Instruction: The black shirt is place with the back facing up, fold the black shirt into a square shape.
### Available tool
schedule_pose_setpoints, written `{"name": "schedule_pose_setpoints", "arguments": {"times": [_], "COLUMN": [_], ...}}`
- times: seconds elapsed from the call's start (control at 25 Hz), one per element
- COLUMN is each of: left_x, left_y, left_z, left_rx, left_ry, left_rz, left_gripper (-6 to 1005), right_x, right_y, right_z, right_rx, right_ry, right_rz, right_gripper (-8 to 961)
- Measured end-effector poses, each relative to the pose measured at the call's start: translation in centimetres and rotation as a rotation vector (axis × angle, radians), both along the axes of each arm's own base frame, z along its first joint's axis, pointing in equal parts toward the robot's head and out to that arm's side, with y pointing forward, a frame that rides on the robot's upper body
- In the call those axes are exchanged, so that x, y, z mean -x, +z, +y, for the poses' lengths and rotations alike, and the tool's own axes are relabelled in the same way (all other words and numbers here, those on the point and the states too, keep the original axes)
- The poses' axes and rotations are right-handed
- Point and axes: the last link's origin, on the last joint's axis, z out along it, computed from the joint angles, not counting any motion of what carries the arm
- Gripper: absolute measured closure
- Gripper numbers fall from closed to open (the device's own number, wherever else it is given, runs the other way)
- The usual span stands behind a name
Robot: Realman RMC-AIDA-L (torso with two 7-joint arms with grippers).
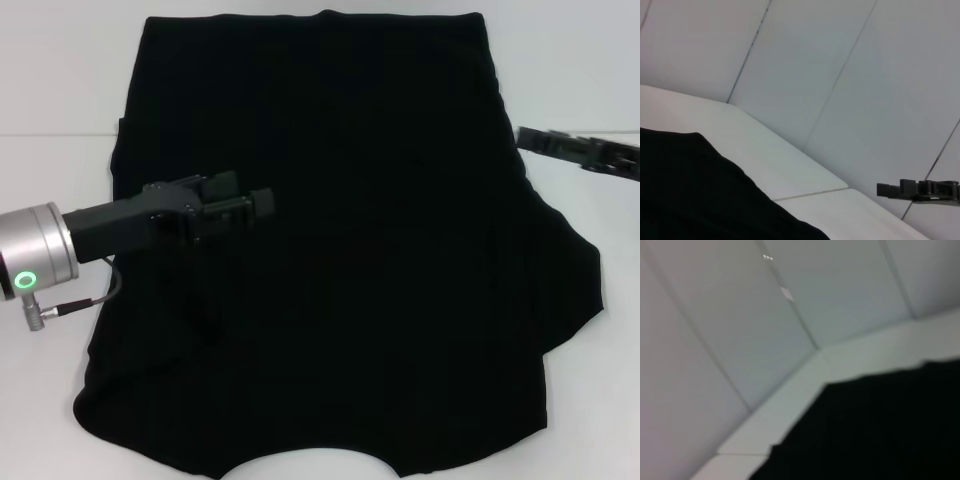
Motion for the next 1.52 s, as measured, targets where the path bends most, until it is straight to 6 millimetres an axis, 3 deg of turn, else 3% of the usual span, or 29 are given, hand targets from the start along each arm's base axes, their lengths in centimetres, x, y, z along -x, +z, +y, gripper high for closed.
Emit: {"name": "schedule_pose_setpoints", "arguments": {"times": [0.24, 0.76, 1.52], "left_x": [-0.5, -0.3, -0.4], "left_y": [-0.4, -3.0, -3.9], "left_z": [-0.1, -1.7, -2.1], "left_rx": [-0.072, -0.041, -0.012], "left_ry": [-0.116, -0.314, -0.343], "left_rz": [0.028, 0.194, 0.222], "left_gripper": [97, 50, 53], "right_x": [-2.5, -6.1, -6.7], "right_y": [2.0, 3.2, 0.2], "right_z": [-0.4, -3.7, -3.1], "right_rx": [0.127, 0.281, 0.319], "right_ry": [-0.214, -0.479, -0.542], "right_rz": [-0.054, -0.085, -0.159], "right_gripper": [180, 186, 195]}}
